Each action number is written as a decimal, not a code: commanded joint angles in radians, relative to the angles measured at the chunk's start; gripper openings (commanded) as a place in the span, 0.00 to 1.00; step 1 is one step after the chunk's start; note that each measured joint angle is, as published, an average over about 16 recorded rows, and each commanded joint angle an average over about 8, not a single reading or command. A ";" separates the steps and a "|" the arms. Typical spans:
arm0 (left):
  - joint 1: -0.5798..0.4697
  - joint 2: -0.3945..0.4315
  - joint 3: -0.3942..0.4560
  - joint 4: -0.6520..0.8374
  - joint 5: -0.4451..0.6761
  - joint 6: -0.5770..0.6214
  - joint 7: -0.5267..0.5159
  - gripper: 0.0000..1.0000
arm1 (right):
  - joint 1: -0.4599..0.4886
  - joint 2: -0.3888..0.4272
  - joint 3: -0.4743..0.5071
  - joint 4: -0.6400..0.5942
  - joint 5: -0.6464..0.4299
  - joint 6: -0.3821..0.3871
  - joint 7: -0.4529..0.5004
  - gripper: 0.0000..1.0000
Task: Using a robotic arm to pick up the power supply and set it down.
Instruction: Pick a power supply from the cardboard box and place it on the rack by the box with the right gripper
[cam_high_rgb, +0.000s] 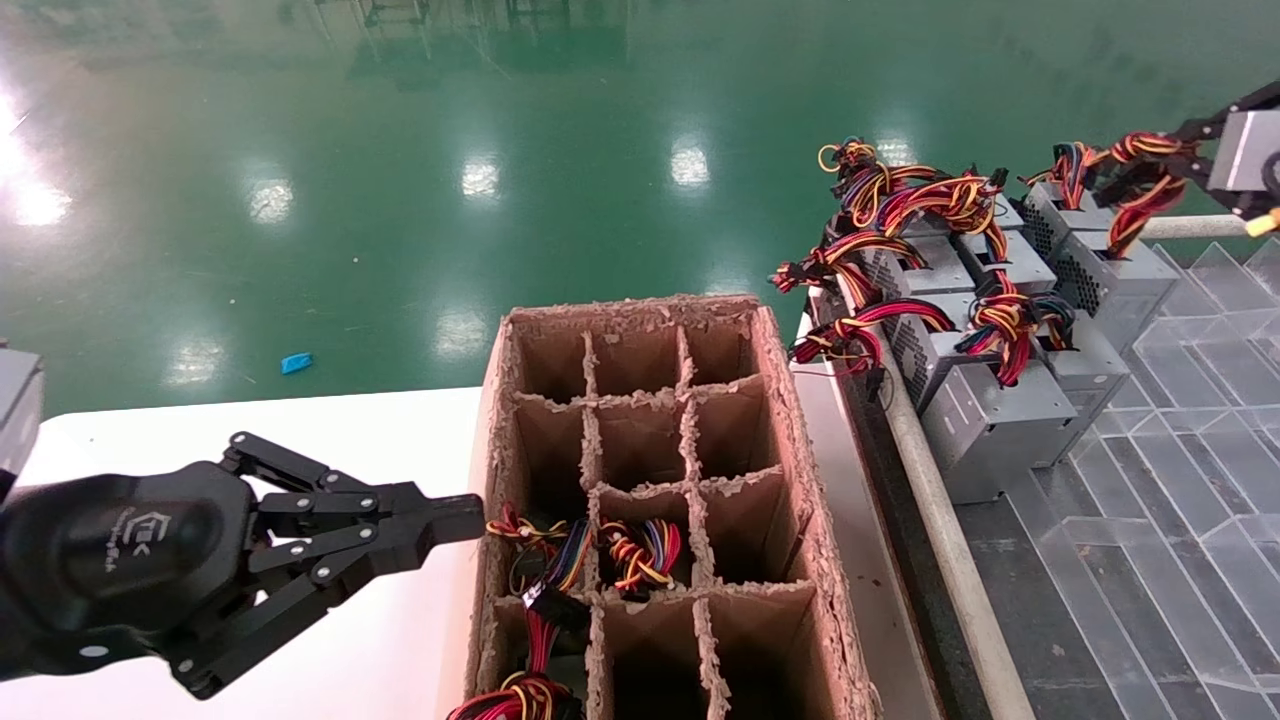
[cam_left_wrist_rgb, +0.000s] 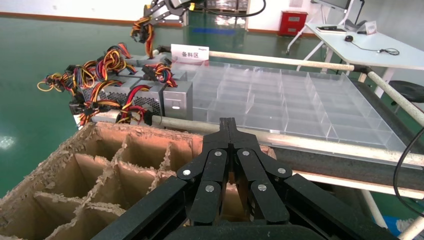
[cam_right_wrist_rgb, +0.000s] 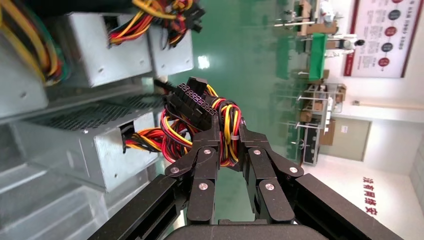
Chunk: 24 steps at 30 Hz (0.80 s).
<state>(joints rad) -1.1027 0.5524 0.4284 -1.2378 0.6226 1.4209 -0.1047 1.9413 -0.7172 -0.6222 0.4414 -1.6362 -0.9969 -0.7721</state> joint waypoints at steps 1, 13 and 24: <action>0.000 0.000 0.000 0.000 0.000 0.000 0.000 0.00 | -0.008 -0.010 0.007 -0.009 0.013 0.013 -0.005 0.00; 0.000 0.000 0.000 0.000 0.000 0.000 0.000 0.00 | -0.018 -0.051 -0.006 -0.061 0.002 0.009 -0.009 0.71; 0.000 0.000 0.000 0.000 0.000 0.000 0.000 0.00 | -0.009 -0.054 -0.004 -0.057 0.007 -0.006 -0.005 1.00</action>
<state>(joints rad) -1.1027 0.5524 0.4284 -1.2378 0.6226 1.4209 -0.1047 1.9329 -0.7693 -0.6256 0.3882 -1.6273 -1.0034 -0.7761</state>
